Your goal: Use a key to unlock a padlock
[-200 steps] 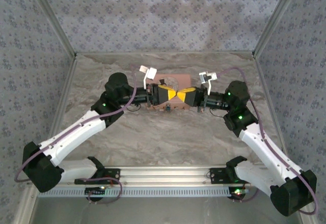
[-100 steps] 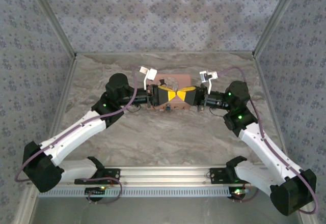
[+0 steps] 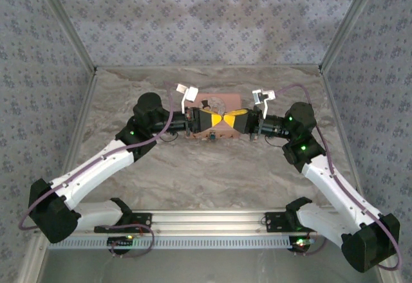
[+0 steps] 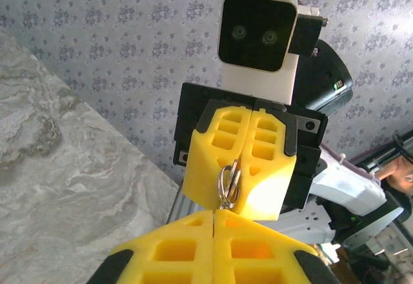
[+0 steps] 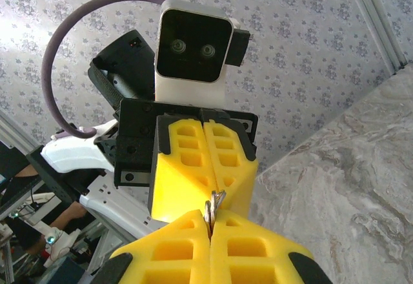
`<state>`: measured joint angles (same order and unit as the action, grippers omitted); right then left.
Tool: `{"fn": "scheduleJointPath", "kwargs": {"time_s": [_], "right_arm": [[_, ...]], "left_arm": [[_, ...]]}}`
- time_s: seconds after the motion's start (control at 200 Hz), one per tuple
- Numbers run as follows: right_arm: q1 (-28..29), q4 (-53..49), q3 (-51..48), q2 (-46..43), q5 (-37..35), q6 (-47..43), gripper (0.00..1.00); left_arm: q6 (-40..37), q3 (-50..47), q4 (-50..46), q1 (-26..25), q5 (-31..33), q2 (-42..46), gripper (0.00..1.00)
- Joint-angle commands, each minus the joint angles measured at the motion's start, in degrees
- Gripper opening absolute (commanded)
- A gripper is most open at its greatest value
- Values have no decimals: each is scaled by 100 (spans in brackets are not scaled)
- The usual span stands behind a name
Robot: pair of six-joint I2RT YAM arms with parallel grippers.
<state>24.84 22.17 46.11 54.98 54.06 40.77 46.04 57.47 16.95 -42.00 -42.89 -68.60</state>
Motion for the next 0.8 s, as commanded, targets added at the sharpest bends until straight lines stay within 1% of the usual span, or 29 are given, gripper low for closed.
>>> {"fn": "scheduleJointPath", "kwargs": {"time_s": [0.0, 0.16, 0.23, 0.295, 0.375, 0.54, 0.555, 0.61, 0.7, 0.795], "right_arm": [[43, 69, 17, 41, 243, 18, 0], [-15, -283, 94, 11, 274, -179, 1], [-88, -635, 153, -13, 205, -324, 15], [-226, -965, 195, -44, 71, -424, 33], [-347, -1062, 154, -113, -3, -430, 39], [-244, -1158, 173, -154, -84, -428, 42], [-241, -1180, 172, -161, -95, -600, 43], [-227, -1359, 219, -192, -181, -747, 43], [-232, -2215, 451, -299, -580, -1285, 44], [-232, -3445, 834, -330, -1349, -2083, 45]], "left_arm": [[-78, -4, 290, -9, -140, 127, 0], [-174, 27, 146, -10, -132, 185, 0], [-254, 57, -23, -10, -75, 215, 0], [-386, 129, -328, -10, 18, 222, 0], [-456, 169, -530, -10, 68, 200, 0], [-442, 174, -546, -28, 95, 158, 0], [-451, 187, -591, -22, 109, 151, 0], [-536, 286, -865, -27, 160, 109, 0], [-754, 515, -1510, -44, 264, 14, 0], [-1130, 964, -2698, -54, 479, -200, 0]]}}
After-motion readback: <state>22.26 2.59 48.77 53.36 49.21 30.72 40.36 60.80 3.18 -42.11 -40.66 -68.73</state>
